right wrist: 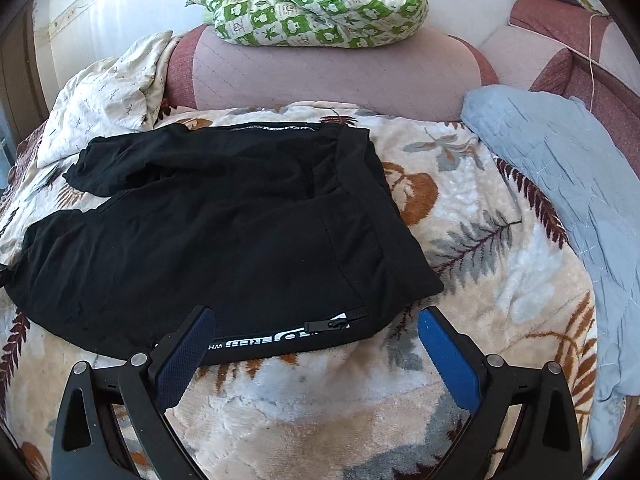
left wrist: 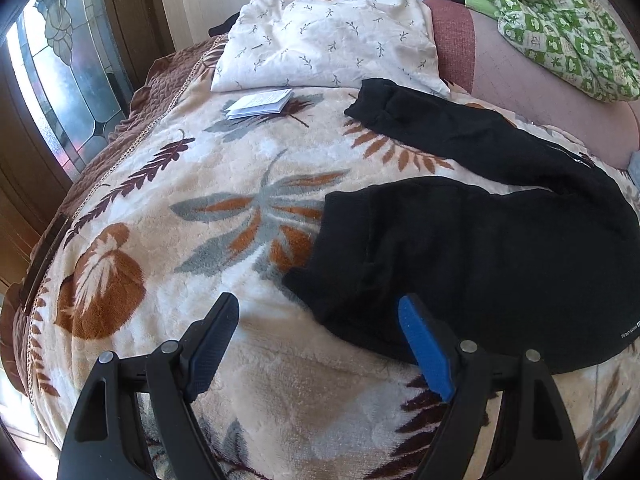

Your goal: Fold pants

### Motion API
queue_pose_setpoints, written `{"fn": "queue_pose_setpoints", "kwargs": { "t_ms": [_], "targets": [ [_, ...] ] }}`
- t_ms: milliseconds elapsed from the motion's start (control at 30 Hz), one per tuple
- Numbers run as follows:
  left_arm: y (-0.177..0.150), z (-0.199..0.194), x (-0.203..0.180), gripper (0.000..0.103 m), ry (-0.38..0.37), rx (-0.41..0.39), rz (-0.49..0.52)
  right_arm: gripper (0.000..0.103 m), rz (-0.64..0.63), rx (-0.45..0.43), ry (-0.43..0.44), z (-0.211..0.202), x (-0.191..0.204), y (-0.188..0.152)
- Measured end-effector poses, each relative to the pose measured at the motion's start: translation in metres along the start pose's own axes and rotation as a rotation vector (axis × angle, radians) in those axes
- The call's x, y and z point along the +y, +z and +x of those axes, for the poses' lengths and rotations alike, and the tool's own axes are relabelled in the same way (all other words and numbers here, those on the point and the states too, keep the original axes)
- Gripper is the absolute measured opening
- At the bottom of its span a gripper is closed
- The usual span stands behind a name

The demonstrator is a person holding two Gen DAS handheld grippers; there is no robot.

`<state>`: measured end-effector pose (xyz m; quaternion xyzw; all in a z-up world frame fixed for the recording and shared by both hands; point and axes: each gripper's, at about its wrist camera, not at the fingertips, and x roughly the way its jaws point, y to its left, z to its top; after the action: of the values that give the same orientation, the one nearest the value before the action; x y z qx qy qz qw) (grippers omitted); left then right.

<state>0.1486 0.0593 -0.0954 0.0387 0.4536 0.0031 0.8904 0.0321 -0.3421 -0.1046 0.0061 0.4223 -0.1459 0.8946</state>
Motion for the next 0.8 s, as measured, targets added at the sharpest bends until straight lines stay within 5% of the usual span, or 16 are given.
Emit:
{"fn": "queue_pose_setpoints", "kwargs": {
  "t_ms": [167,500,700,800],
  "targets": [
    [0.003,0.017,0.013,0.082,-0.051,0.055,-0.055,0.103,-0.001,-0.009,0.006,0.001,-0.004,0.004],
    [0.003,0.030,0.021,0.083,-0.199,0.056,-0.107,0.103,0.312,0.016,0.071,0.020,-0.095,0.004],
    [0.002,0.025,0.032,0.081,-0.284,0.040,-0.147,0.103,0.288,0.060,0.074,0.048,-0.088,0.006],
    [0.001,0.024,0.036,0.070,-0.292,0.039,-0.161,0.101,0.302,0.090,0.113,0.061,-0.079,0.005]
  ]
}}
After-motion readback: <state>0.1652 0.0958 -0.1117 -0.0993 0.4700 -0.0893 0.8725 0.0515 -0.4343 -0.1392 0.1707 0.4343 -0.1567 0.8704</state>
